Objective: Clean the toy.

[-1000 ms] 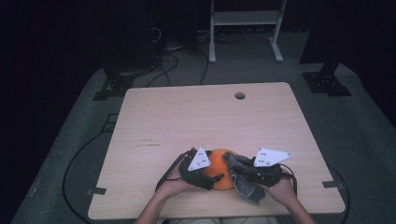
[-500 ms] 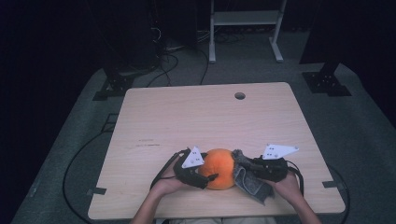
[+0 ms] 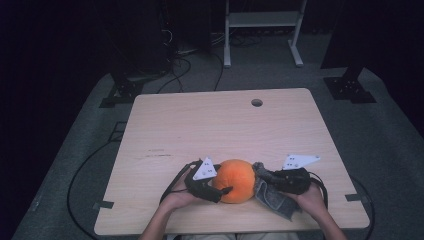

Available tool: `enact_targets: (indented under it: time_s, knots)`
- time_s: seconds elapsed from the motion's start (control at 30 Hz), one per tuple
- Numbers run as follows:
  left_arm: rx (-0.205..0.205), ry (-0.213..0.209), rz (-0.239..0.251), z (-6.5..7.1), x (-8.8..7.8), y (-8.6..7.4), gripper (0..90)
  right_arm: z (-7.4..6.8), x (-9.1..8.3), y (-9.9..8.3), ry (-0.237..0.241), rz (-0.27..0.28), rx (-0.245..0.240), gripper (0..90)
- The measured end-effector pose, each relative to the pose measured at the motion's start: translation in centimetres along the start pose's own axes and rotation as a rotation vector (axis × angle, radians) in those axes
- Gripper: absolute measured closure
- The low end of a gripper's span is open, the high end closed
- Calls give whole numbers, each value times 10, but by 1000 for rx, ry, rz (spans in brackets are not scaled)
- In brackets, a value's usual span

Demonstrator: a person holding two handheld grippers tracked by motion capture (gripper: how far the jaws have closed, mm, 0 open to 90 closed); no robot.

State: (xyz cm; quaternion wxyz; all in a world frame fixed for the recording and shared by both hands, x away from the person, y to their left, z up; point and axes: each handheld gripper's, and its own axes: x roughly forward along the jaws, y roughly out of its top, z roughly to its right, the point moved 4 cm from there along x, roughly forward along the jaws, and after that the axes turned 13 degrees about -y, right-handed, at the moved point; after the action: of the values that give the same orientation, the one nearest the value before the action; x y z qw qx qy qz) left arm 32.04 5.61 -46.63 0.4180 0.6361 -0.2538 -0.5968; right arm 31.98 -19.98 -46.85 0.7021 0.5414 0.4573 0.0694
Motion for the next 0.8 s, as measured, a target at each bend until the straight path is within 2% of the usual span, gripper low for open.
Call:
enact_targets:
  time_s: [0.07,0.13,0.2,0.3,0.37,0.43,0.5,0.57,0.63,0.67,0.73,0.8]
  knots:
    - [15,-1,-3,2,1,1,189,2,-3,-1,4,10,8,761]
    - [49,4,-2,6,4,4,185,-2,-10,8,20,67,5,761]
    - [62,20,2,10,8,8,181,-12,-16,24,27,124,-25,761]
    - [83,14,1,16,12,12,180,-27,-19,39,53,166,-63,761]
    - [100,-5,-3,19,14,13,176,-34,-14,40,40,144,-97,760]
    - [111,-26,1,20,12,13,154,-35,-6,33,36,110,-102,760]
    - [96,-56,34,17,7,14,117,-31,-5,29,39,115,-89,762]
    - [43,-48,77,12,1,16,93,-29,-7,27,29,107,-94,762]
    - [-10,-34,50,6,3,13,86,-26,-10,23,21,105,-99,762]
    - [-36,-47,41,5,8,10,100,-24,-10,21,26,106,-93,762]
    - [-10,-26,50,7,12,7,144,-18,-10,17,25,89,-86,762]
    - [-11,-17,42,9,11,10,189,-11,-11,14,8,62,-82,760]
